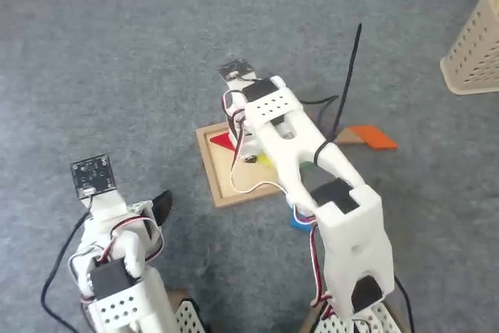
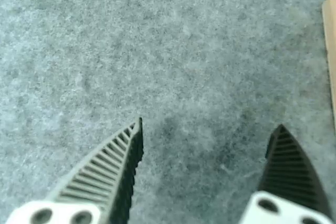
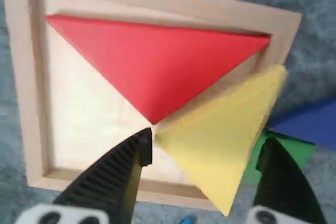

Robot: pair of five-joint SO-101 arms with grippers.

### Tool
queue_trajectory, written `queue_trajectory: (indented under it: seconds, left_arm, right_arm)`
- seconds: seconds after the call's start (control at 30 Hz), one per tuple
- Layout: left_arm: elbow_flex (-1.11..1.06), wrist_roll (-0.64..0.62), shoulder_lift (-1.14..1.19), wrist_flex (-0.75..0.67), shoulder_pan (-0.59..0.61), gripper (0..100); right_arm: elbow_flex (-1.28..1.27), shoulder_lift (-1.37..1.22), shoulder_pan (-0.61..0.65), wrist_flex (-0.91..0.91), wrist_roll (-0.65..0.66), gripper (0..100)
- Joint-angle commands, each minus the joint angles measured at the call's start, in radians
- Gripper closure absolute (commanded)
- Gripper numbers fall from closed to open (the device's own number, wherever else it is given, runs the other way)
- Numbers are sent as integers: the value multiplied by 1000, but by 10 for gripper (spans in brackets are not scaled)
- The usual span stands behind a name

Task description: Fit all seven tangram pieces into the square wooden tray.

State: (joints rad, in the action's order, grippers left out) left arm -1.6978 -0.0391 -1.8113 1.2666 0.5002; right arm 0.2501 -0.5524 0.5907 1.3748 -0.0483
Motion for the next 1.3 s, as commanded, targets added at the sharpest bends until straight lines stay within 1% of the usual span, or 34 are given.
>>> queue_trajectory:
  seconds: [0.0, 0.23, 0.37, 0.47, 0.6, 0.8, 0.93, 1.03, 1.27]
  left_arm:
    - [13, 2, -12, -2, -2, 646]
    - [13, 2, -12, -2, -2, 646]
    - [13, 2, -12, -2, -2, 646]
    - [13, 2, -12, -2, -2, 646]
    - [13, 2, -12, -2, -2, 646]
    - [13, 2, -12, -2, -2, 646]
    - [13, 2, -12, -2, -2, 646]
    - [13, 2, -12, -2, -2, 646]
    - [13, 2, -12, -2, -2, 646]
  right_arm:
    - [57, 24, 13, 15, -11, 670]
    - [71, 54, 10, 50, -6, 676]
    - [66, 176, 10, 97, -5, 712]
    - [8, 269, -7, 94, -3, 749]
    - [-126, 354, -76, 16, -3, 841]
    - [-356, 415, -216, -193, -3, 995]
    - [-523, 415, -248, -383, -3, 991]
    - [-618, 426, -242, -472, -3, 991]
    - [-632, 415, -189, -481, -2, 991]
